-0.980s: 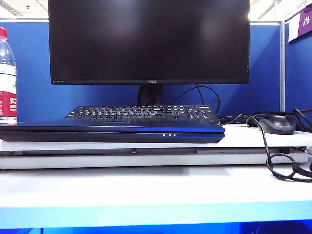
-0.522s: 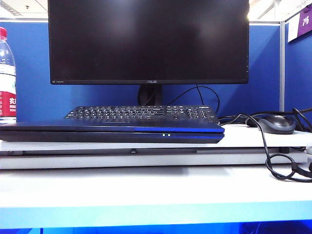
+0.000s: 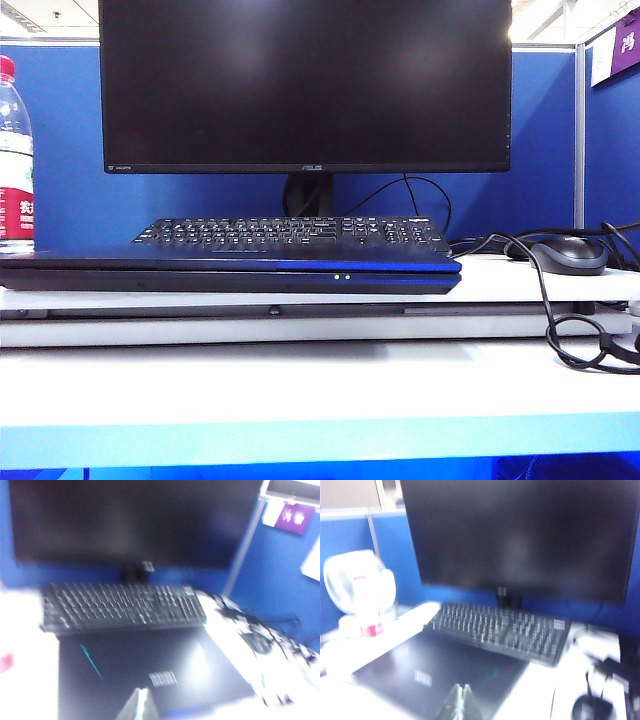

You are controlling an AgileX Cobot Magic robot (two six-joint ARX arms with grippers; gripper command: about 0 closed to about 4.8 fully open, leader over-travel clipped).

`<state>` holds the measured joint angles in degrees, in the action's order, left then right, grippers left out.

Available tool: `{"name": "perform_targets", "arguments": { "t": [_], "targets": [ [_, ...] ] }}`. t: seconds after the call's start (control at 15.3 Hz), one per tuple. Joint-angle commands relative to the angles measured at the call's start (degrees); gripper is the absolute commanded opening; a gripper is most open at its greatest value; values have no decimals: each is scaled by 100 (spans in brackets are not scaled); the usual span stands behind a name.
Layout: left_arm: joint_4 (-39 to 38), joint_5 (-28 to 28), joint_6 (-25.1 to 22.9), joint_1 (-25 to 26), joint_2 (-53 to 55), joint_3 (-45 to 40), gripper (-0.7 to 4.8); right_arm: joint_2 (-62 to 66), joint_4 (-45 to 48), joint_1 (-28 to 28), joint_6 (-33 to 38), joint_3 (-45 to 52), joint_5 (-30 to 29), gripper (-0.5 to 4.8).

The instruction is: Close the lid of the black laptop.

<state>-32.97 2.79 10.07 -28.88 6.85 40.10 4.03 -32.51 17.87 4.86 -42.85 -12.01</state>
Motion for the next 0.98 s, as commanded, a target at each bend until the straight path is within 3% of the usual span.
{"name": "perform_targets", "arguments": {
  "t": [0.07,0.26,0.33,0.59,0.98],
  "targets": [
    [59,-304,131,0,-286,-728,-5,-391,-380,0,2,352,90,-4],
    [879,-437,1139,0,-304,-1300,-5,-387,-802,-2,-46,586,299,-4],
    [953,-509,1257,0,-302,-1408,-5,-387,-857,-2,-46,627,293,-4],
    [518,-564,1486,0,-304,-1506,-4,-387,-949,-2,-46,636,295,-4],
    [474,-557,1502,0,-304,-1508,-4,-387,-949,-2,-46,636,295,-4]
  ]
}}
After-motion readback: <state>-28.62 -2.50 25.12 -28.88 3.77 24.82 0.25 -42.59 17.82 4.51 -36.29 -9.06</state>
